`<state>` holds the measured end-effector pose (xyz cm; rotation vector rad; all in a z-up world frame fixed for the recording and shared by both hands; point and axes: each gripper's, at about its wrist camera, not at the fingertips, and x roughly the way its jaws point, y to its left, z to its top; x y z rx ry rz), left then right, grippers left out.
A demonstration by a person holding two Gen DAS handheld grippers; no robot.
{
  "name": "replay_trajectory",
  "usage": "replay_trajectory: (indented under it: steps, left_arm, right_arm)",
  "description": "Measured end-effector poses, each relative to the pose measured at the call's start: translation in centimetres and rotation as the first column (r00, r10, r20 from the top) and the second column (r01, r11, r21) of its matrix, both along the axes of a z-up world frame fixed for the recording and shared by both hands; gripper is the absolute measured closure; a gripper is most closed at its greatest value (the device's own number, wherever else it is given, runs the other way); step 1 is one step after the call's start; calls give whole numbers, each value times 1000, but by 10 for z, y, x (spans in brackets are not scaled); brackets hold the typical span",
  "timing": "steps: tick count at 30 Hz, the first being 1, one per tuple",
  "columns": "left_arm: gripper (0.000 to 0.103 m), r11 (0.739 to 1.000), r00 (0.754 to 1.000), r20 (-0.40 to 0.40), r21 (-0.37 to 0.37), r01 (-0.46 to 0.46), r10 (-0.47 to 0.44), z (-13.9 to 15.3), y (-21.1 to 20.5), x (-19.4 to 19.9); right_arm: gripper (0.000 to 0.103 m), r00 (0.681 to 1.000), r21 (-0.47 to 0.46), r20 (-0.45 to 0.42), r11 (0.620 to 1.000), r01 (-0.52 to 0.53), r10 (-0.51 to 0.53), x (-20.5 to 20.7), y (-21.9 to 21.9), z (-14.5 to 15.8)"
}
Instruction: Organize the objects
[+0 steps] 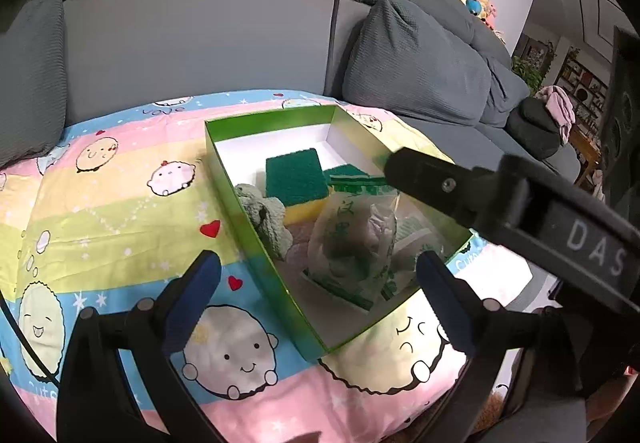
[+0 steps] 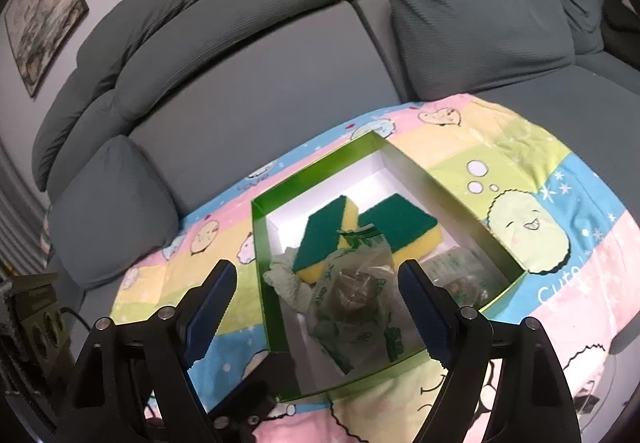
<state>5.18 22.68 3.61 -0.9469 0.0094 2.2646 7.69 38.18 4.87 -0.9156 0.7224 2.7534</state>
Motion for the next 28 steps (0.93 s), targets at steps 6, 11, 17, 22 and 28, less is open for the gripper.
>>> replay_trajectory:
  steps: [6, 11, 17, 22, 28]
  left_arm:
    - [5, 1000, 1000, -3, 16, 4, -4, 5, -8, 2]
    - [4, 1000, 1000, -11, 18, 2, -2, 9, -15, 6]
    - [3, 1000, 1000, -27, 26, -4, 5, 13, -24, 8]
    - [2, 1000, 999, -38, 28, -1, 2, 14, -24, 10]
    - [2, 999, 999, -40, 33, -4, 6, 12, -24, 10]
  right_arm:
    - [13, 1000, 29, -1, 999, 21, -21, 6, -5, 3]
    - [11, 999, 39, 15, 999, 30, -31, 12, -13, 4]
    - [10, 999, 88, 18, 996, 35, -37, 19, -18, 6]
    - [10, 998, 120, 14, 991, 63, -65, 24, -17, 8]
    - [10, 995, 115, 36, 990, 86, -91, 23, -11, 4]
